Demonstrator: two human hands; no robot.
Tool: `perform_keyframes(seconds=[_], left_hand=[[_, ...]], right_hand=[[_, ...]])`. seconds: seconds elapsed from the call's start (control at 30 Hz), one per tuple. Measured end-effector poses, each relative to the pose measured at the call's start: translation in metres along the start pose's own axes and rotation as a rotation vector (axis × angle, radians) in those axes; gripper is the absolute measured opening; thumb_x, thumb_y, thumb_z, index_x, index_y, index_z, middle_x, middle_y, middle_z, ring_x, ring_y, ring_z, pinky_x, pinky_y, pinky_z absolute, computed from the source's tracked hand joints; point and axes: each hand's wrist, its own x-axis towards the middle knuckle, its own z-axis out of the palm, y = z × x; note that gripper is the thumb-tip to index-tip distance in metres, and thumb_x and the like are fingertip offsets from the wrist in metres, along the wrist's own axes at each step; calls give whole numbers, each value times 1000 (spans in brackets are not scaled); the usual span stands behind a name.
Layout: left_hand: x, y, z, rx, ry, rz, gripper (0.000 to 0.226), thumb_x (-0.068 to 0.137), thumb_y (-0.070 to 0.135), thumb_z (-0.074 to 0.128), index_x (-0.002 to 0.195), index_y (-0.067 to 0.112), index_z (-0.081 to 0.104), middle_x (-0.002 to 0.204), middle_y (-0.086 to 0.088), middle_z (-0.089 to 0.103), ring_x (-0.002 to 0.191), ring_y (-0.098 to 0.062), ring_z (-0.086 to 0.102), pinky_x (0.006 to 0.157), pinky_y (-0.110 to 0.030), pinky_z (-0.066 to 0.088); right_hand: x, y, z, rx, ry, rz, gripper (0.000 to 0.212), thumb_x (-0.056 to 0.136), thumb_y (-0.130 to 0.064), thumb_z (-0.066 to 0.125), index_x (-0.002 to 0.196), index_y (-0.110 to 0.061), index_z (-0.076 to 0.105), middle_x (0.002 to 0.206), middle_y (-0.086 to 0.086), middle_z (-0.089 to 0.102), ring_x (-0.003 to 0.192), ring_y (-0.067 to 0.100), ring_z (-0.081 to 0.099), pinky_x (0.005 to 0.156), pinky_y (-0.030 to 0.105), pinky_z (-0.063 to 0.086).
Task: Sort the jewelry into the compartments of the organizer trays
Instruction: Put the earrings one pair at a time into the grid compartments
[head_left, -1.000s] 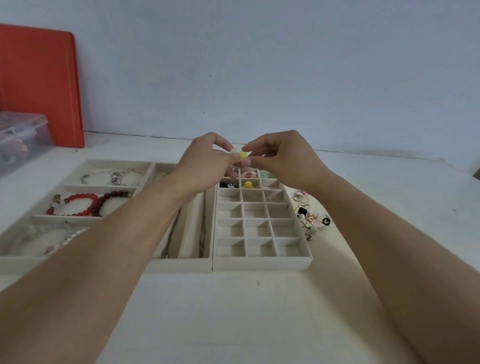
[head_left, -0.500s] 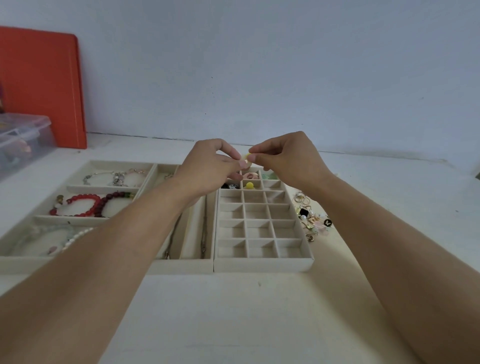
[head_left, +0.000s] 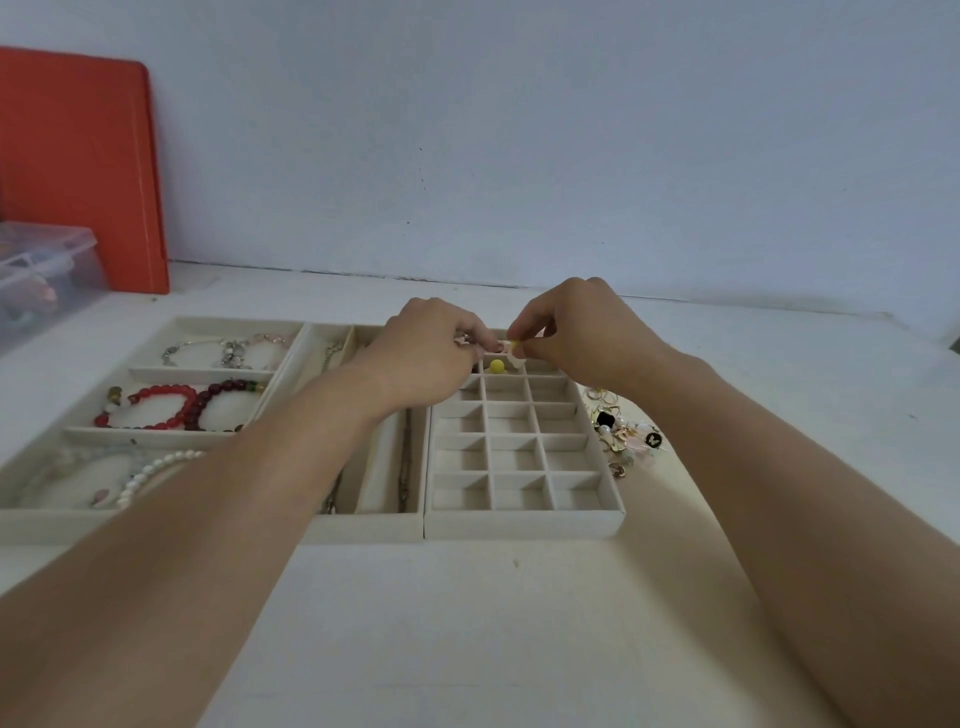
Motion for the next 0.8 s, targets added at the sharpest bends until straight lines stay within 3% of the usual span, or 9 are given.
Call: perform_keyframes(seconds=[0.23, 0.3, 0.4, 0.57, 0.7, 0.8], left_hand=[[5, -8, 5, 52, -63, 27, 27, 93, 27, 64, 80, 50, 67, 117, 0, 63, 109, -22, 59, 98, -41, 49], [6, -10, 5, 71, -63, 23, 18, 95, 27, 64, 90, 44, 70, 116, -1, 60, 109, -21, 57, 99, -37, 47], [8, -15, 5, 115, -44, -13, 18, 94, 31, 66, 110, 37, 70, 123, -4, 54, 113, -20, 52, 94, -28, 41], [9, -16, 2, 125, -15, -44, 18, 91, 33, 67, 94, 50, 61, 129, -6, 53, 121, -23, 49, 104, -36, 42], [10, -16, 3, 127, -15, -49, 19, 92, 33, 66, 105, 45, 67, 135, -6, 51, 130, -23, 44, 108, -36, 39], [11, -16, 3, 131, -14, -64, 17, 90, 35, 66, 97, 51, 63, 135, -6, 51, 129, -24, 46, 109, -38, 39]], right_hand=[[0, 0, 5, -16, 5, -41, 10, 83, -18, 79, 89, -25, 80, 69, -21, 63, 68, -5, 58, 61, 14, 43], [0, -1, 7, -36, -5, -43, 10, 83, -19, 80, 90, -25, 80, 68, -21, 62, 68, -3, 58, 60, 11, 41], [0, -2, 8, -68, -14, -31, 11, 82, -20, 81, 91, -25, 80, 68, -19, 60, 71, 2, 59, 63, 18, 42], [-1, -2, 10, -117, -25, 16, 10, 82, -24, 80, 92, -25, 80, 72, -14, 62, 76, 7, 63, 64, 18, 44], [-1, -4, 11, -133, -21, 49, 12, 84, -26, 79, 96, -26, 80, 86, -5, 69, 83, 14, 65, 71, 24, 48], [-2, -4, 11, -121, -44, 60, 14, 86, -28, 77, 100, -25, 80, 95, -2, 73, 88, 15, 66, 77, 25, 50]])
